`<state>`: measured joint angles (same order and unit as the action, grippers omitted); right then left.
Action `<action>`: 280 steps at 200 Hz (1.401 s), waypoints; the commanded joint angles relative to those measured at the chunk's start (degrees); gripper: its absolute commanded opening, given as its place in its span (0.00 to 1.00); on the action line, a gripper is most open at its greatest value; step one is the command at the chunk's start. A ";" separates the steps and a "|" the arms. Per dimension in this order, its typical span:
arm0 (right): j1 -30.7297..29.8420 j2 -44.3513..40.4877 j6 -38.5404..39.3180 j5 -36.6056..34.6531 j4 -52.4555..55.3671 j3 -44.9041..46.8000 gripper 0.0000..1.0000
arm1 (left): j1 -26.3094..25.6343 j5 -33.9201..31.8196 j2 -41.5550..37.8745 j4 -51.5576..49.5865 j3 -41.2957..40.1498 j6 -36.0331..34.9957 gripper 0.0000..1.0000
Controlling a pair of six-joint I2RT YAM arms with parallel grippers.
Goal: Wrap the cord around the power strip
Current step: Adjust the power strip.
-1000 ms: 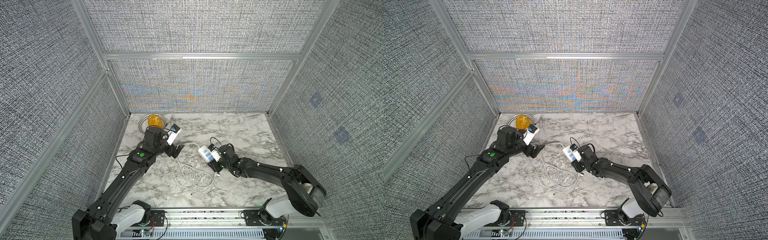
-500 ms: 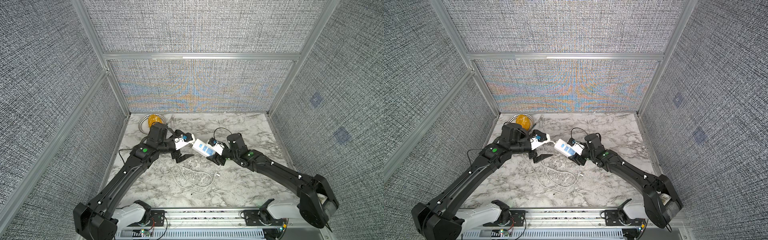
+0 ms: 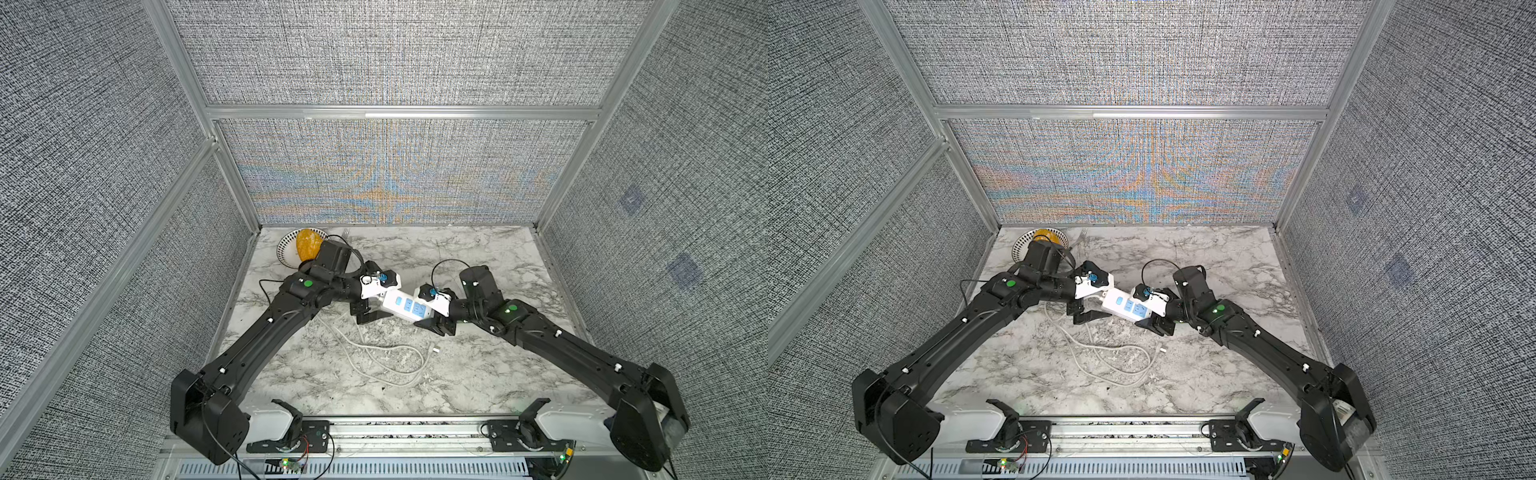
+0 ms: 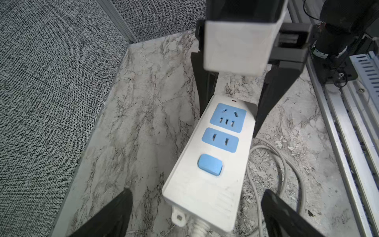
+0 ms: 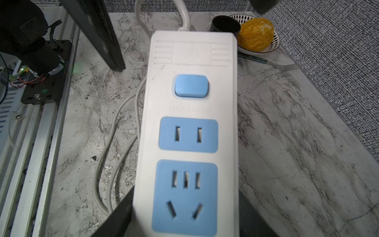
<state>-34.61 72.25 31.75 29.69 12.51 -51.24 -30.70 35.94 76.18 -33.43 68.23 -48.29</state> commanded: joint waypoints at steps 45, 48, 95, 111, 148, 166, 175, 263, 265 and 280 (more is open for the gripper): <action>-0.60 -1.84 5.30 1.52 3.39 -0.96 0.26 | -1.48 0.51 0.31 -1.46 -0.76 -2.51 0.92; -0.62 -1.90 5.47 1.37 3.43 -0.96 0.26 | -1.53 0.46 0.23 -1.44 -0.87 -2.51 0.91; -0.72 -1.68 7.14 2.02 4.88 -1.57 0.27 | -3.26 -0.10 0.08 -1.13 -1.91 -2.77 0.79; -0.72 -1.67 7.33 2.42 4.95 -1.64 0.27 | -3.92 -0.24 0.41 -1.56 -1.70 -3.27 0.71; -0.72 -2.25 7.50 2.85 4.90 -1.58 0.27 | -4.72 -0.44 0.96 -1.72 -1.79 -3.91 0.50; -0.72 -2.50 7.54 2.76 4.81 -1.24 0.27 | -4.94 -0.09 0.83 -1.75 -1.69 -3.98 0.42; -0.72 -2.60 7.37 2.83 4.64 -0.97 0.27 | -4.99 0.07 0.65 -1.88 -1.69 -3.91 0.38; -0.71 -2.29 6.07 2.04 4.28 0.00 0.54 | -5.78 5.07 -2.31 -3.48 -0.40 -1.41 0.04; -0.72 -2.29 5.99 2.04 4.28 -0.06 0.55 | -5.82 5.07 -2.37 -3.51 -0.38 -1.38 0.04; -0.73 -1.83 5.60 2.05 4.41 -0.34 0.60 | -5.95 5.30 -2.91 -3.47 -0.64 -1.20 0.03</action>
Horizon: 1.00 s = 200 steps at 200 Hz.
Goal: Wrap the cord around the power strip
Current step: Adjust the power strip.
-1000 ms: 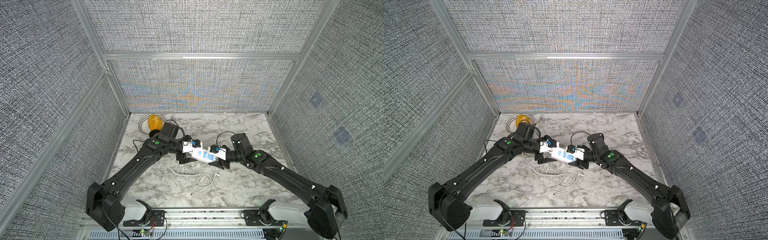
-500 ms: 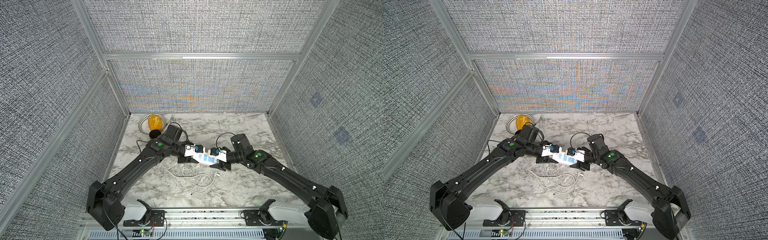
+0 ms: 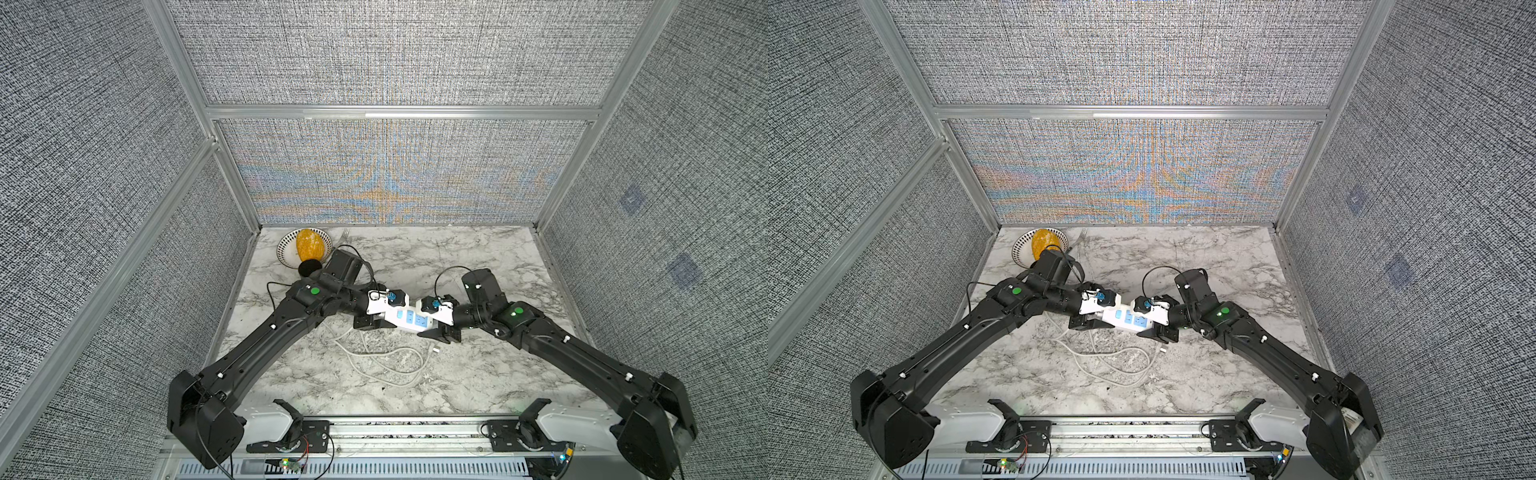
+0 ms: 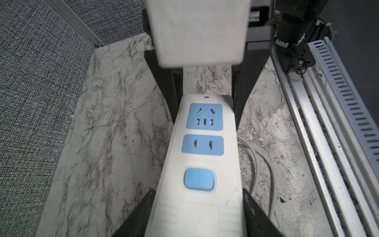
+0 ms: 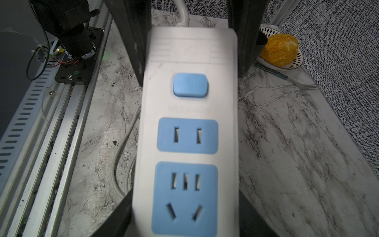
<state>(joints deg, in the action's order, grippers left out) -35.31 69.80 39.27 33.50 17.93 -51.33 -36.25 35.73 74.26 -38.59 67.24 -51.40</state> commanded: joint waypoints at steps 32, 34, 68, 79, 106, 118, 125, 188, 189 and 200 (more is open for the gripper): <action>-0.26 1.88 -3.11 -1.51 -0.70 -1.29 0.69 | -1.00 5.53 -1.44 1.85 0.39 2.01 0.03; -0.23 1.95 -3.18 -1.50 -0.70 -1.31 0.70 | -1.06 5.57 -1.46 1.85 0.43 2.00 0.03; -0.35 3.31 -4.02 -1.68 -0.13 -2.19 0.75 | -1.45 5.82 -2.19 3.35 0.25 2.43 0.02; -0.37 3.33 -3.99 -1.77 -0.16 -2.12 0.77 | -1.54 6.08 -2.22 3.29 0.50 2.58 0.02; -0.37 3.41 -4.24 -2.12 -0.89 -1.69 0.81 | -1.63 6.49 -2.83 3.78 0.61 3.18 0.02; -0.37 3.24 -4.97 -2.29 -1.86 -1.42 0.83 | -1.63 7.16 -2.98 4.39 0.61 3.90 0.02; -0.35 3.17 -5.07 -2.29 -2.37 -1.19 0.83 | -1.75 7.46 -3.17 4.80 0.61 4.34 0.02; -0.36 0.68 -6.12 -3.04 -6.41 0.78 0.77 | -2.01 8.07 -3.64 5.65 -0.77 5.76 0.01; -0.32 0.59 -6.13 -3.06 -6.55 0.83 0.77 | -2.00 8.06 -3.62 5.64 -0.78 5.77 0.01; -0.37 -0.18 -6.18 -3.08 -7.46 1.50 0.73 | -1.98 8.17 -3.69 6.49 -1.18 6.32 0.02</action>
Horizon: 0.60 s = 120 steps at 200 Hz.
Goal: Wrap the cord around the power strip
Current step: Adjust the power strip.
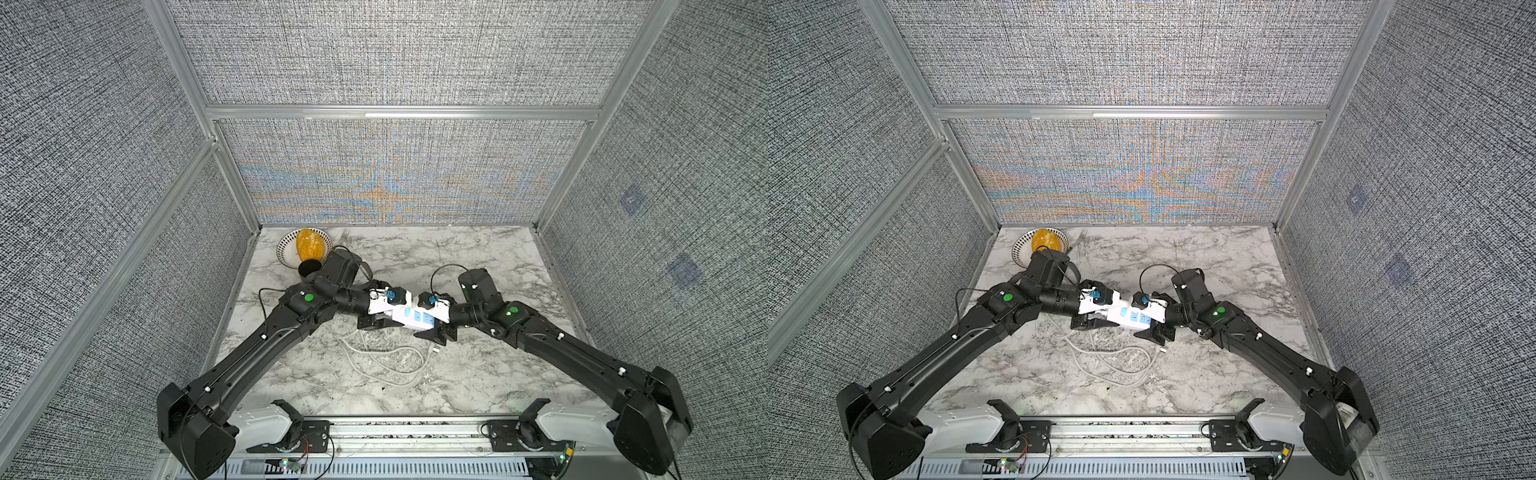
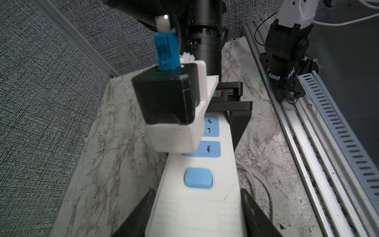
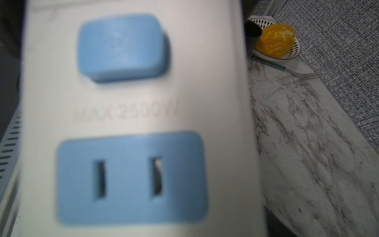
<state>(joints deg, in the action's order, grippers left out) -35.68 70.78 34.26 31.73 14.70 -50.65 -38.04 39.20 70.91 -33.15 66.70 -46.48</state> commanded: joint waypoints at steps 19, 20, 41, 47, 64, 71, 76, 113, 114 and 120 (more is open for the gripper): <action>0.00 -2.16 -1.51 -1.40 -5.23 1.61 0.65 | -0.19 4.59 -0.26 2.19 -1.37 2.05 0.02; 0.00 -2.24 -1.54 -1.36 -5.26 1.61 0.65 | -0.19 4.58 -0.21 2.20 -1.38 2.07 0.02; 0.04 -3.71 -2.67 -1.93 -6.85 2.59 0.62 | -0.19 4.23 0.01 2.55 -1.89 2.09 0.01; 0.01 -4.26 -2.92 -2.10 -7.40 2.95 0.62 | -0.19 4.13 -0.01 2.74 -2.11 2.18 0.01; 0.12 -6.06 -3.42 -2.22 -9.33 4.31 0.64 | -0.19 3.84 0.03 3.00 -2.55 2.27 0.01; 0.09 -6.71 -3.37 -2.22 -10.02 4.31 0.64 | -0.19 3.73 0.09 3.13 -2.84 2.36 0.01; 0.03 -7.17 -3.32 -2.20 -10.36 5.96 0.64 | -0.19 3.73 0.17 3.17 -3.00 2.40 0.01; 0.00 -8.99 -3.56 -0.85 -9.87 6.88 0.73 | -0.19 3.77 1.31 2.93 -3.16 3.02 0.00; 0.00 -8.99 -3.58 -0.86 -9.82 6.88 0.73 | -0.19 3.78 1.36 2.92 -3.11 3.04 0.00; 0.04 -9.08 -3.56 -0.86 -9.55 6.89 0.73 | -0.19 3.74 1.64 2.96 -2.98 3.31 0.00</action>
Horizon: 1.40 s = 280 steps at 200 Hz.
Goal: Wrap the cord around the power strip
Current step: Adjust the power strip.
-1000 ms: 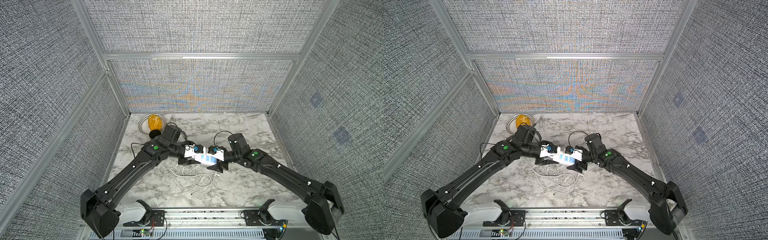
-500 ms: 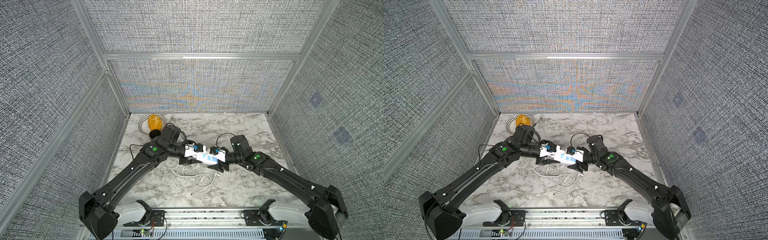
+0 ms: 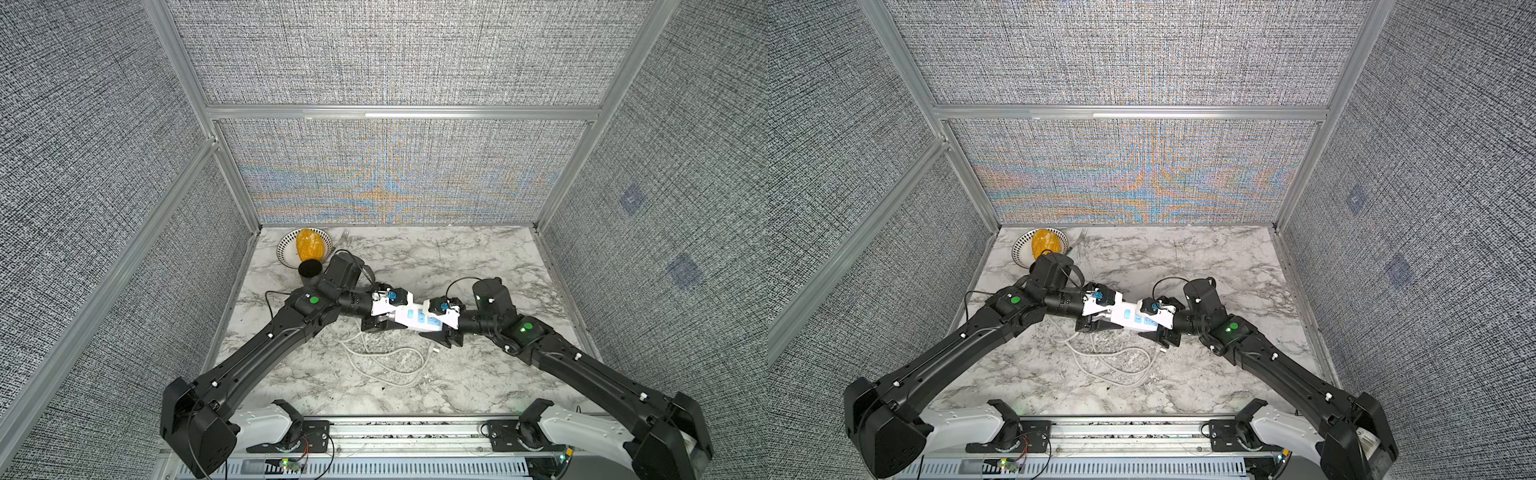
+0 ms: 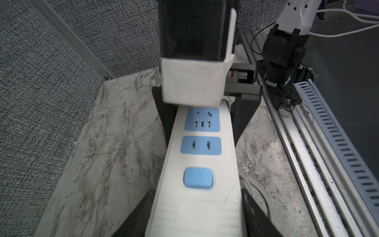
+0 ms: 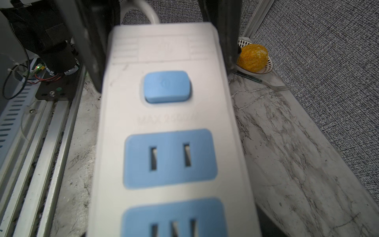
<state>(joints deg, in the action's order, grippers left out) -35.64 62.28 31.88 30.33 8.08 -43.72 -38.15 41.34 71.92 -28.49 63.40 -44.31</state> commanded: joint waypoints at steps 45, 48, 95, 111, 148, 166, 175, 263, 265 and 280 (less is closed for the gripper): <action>0.04 -1.02 -0.86 -0.99 -2.55 0.91 0.73 | -0.05 2.99 1.52 0.69 0.41 2.38 0.00; 0.05 -1.09 -0.85 -1.40 -2.41 0.96 0.74 | 0.00 3.09 1.55 0.71 0.41 2.39 0.00; 2.18 -4.23 -2.84 -1.47 -4.22 2.70 0.78 | 0.01 3.38 0.34 1.84 -0.33 3.74 0.00; 3.90 -4.95 -3.87 0.29 -4.65 3.02 0.79 | 0.03 3.33 -0.34 2.97 -1.23 4.64 0.00; 5.93 -5.35 -5.24 5.44 -5.04 2.71 0.75 | -0.04 3.39 -0.90 3.20 -1.81 5.19 0.00; 5.91 -4.74 -5.72 7.89 -5.60 2.34 0.70 | 0.00 3.49 -0.75 3.27 -1.78 5.29 0.00; 5.93 -4.42 -5.85 8.76 -5.40 2.16 0.69 | 0.01 3.52 -0.68 3.18 -1.59 5.21 0.00; 5.87 -4.11 -7.53 11.67 -4.20 1.36 0.62 | 0.17 3.69 0.85 3.02 -0.03 4.94 0.00; 5.87 -4.06 -7.53 11.66 -4.10 1.32 0.62 | 0.18 3.75 0.85 3.14 -0.03 5.01 0.00; 5.92 -3.70 -7.51 11.64 -3.26 1.34 0.65 | 0.34 4.35 0.85 3.40 0.32 5.20 0.00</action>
<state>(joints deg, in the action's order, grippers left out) -29.69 58.17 27.29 42.63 6.28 -41.69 -37.95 44.10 72.58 -26.24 62.94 -39.48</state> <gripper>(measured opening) 0.622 0.595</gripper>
